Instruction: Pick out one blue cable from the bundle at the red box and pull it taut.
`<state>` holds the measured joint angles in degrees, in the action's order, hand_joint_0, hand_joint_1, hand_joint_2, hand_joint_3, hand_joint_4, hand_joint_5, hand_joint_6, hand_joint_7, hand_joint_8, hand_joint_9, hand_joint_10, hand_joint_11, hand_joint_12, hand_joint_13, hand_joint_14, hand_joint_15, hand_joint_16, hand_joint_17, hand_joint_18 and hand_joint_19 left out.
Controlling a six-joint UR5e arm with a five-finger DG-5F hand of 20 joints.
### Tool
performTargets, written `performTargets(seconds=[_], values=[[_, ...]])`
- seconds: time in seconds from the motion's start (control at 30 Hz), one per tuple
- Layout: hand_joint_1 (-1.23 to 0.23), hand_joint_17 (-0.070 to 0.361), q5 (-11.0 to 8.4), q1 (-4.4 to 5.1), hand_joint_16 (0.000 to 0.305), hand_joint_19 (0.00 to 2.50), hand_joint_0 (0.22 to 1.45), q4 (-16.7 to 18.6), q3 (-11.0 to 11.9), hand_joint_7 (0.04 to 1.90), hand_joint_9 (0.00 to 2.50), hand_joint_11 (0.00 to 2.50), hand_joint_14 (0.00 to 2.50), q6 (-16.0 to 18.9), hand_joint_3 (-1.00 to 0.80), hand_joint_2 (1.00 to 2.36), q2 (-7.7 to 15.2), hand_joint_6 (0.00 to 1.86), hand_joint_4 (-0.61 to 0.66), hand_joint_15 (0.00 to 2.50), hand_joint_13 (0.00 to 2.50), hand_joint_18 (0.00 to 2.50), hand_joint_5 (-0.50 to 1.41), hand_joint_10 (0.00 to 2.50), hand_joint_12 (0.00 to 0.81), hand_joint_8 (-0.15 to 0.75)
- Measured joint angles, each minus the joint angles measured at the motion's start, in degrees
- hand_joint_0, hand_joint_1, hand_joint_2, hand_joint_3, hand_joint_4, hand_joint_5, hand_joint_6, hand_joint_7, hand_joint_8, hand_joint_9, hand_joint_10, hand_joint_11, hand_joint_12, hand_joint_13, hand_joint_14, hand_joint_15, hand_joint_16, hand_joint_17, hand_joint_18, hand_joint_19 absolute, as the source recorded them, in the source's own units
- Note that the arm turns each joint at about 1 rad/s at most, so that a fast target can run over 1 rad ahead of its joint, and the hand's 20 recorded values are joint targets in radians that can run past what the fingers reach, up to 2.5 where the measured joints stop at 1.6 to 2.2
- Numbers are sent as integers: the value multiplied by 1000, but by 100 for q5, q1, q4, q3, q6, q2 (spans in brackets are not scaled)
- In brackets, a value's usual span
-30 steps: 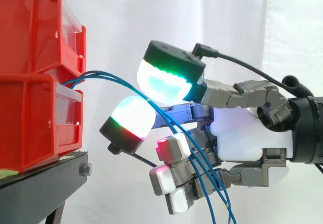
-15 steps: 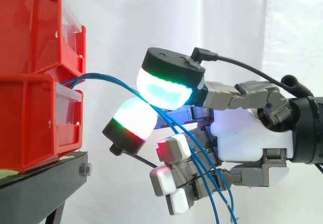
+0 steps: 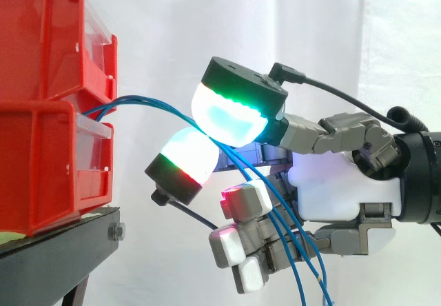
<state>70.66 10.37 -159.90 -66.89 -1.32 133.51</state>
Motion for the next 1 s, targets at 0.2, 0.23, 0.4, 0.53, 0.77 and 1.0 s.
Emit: performTargets(seconds=[0.2, 0.23, 0.4, 0.53, 0.77, 1.0], values=[[-950, 107, 0, -2, 47, 639, 753, -41, 0, 1194, 1369, 907, 28, 0, -500, 1000, 0, 954, -179, 677, 1114, 978, -80, 36, 351, 292], [-951, 107, 0, -4, 48, 641, 752, -44, 0, 1193, 1371, 911, 27, 0, -500, 1000, 0, 954, -179, 687, 1114, 978, -79, 37, 352, 288], [-939, 107, 0, -4, 48, 648, 670, -49, 0, 1075, 1380, 914, 27, 0, -500, 1000, 0, 952, -139, 678, 1114, 977, -75, 37, 350, 285], [-875, 111, 0, -2, 49, 662, 569, -50, 0, 909, 1380, 902, 26, 0, -500, 1000, 1, 937, -38, 671, 1103, 950, -70, 37, 356, 294], [-820, 134, 0, 0, 60, 626, 430, -50, 0, 922, 1367, 857, 25, 0, -500, 1000, 1, 885, 42, 652, 1119, 990, -76, 33, 406, 317], [-643, 114, 0, 0, 51, 678, 567, -50, 4, 972, 1353, 881, 25, 0, -500, 1000, 1, 879, 7, 667, 1077, 900, -79, 36, 367, 294]])
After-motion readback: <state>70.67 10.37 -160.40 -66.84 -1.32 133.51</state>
